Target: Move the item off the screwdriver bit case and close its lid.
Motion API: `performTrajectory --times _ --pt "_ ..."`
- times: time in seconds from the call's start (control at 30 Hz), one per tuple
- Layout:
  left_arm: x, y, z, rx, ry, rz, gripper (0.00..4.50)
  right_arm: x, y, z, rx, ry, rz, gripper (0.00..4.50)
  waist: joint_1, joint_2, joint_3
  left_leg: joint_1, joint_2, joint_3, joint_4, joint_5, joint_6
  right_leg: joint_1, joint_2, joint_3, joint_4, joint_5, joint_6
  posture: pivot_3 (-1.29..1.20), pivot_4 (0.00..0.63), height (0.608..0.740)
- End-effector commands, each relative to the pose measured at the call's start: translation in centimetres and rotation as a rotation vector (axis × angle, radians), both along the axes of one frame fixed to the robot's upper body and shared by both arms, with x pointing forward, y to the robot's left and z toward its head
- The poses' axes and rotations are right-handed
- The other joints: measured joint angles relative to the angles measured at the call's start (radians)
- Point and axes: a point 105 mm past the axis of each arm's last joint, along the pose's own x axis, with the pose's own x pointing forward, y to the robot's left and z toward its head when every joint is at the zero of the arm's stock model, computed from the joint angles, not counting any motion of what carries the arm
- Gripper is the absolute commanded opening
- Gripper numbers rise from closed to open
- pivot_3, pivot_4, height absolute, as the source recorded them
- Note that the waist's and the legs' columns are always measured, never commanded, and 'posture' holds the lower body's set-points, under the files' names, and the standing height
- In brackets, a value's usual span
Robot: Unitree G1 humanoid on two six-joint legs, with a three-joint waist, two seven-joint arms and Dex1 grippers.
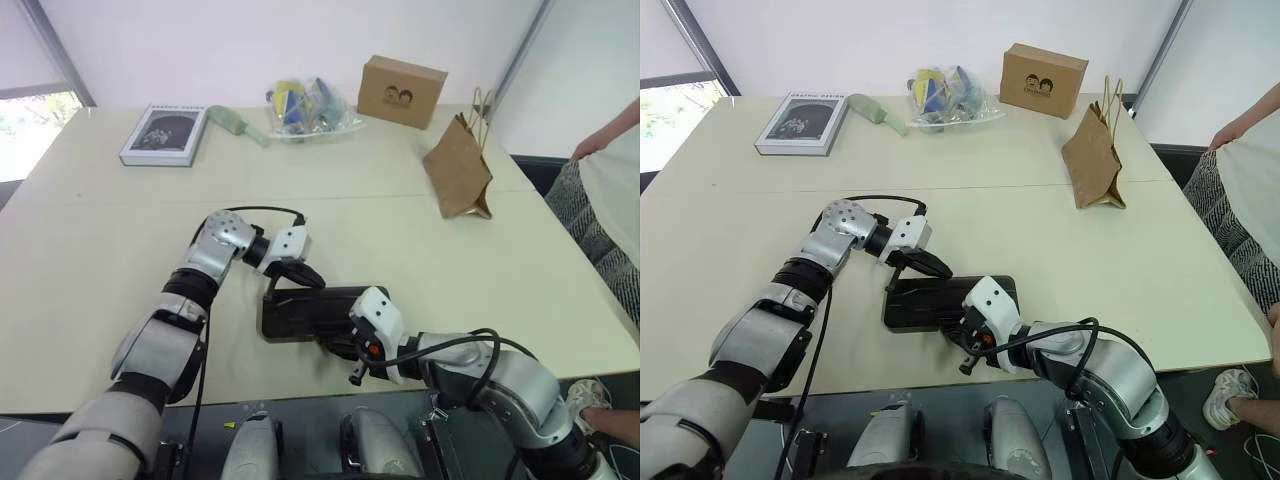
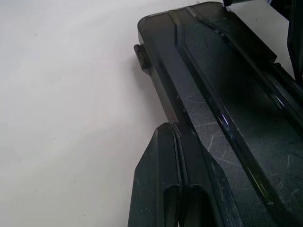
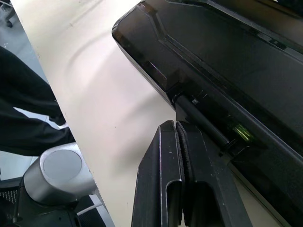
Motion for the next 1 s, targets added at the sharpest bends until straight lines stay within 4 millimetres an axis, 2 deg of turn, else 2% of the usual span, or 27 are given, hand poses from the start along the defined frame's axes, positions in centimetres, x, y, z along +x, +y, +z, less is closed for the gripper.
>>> performTrajectory --times 0.03,0.27,0.53,1.0 --pt "-0.1 -0.4 0.4 0.006 -0.037 -0.033 0.00 -0.2 -2.1 -3.6 -0.127 0.120 -0.065 0.04 0.000 0.000 0.000 0.000 0.000 0.000 0.000 0.000 0.000 0.000 0.000 0.000 0.000 0.000 0.000 0.00 0.150 0.740" --pt "-0.3 0.0 -0.4 0.049 -0.021 -0.045 0.00 -0.6 -2.0 -3.8 -0.152 0.115 -0.069 0.04 0.000 -0.001 -0.001 0.000 0.000 0.000 0.000 0.000 0.000 0.000 -0.001 0.000 -0.001 0.000 0.000 0.00 0.150 0.740" --pt "-0.5 0.4 -1.4 0.100 -0.047 -0.070 0.00 -0.2 -1.8 -3.6 -0.156 0.089 -0.127 0.04 0.000 -0.001 -0.001 0.000 0.000 -0.001 -0.001 0.000 0.000 0.000 -0.001 0.000 -0.001 0.000 -0.001 0.00 0.150 0.740" --pt "-0.9 0.2 -2.4 0.130 -0.102 -0.117 0.00 0.0 -1.9 -3.1 -0.163 0.074 -0.146 0.04 0.000 0.000 -0.001 0.000 0.002 -0.001 -0.003 -0.001 0.001 0.000 -0.003 -0.001 -0.005 -0.001 -0.002 0.00 0.150 0.740"
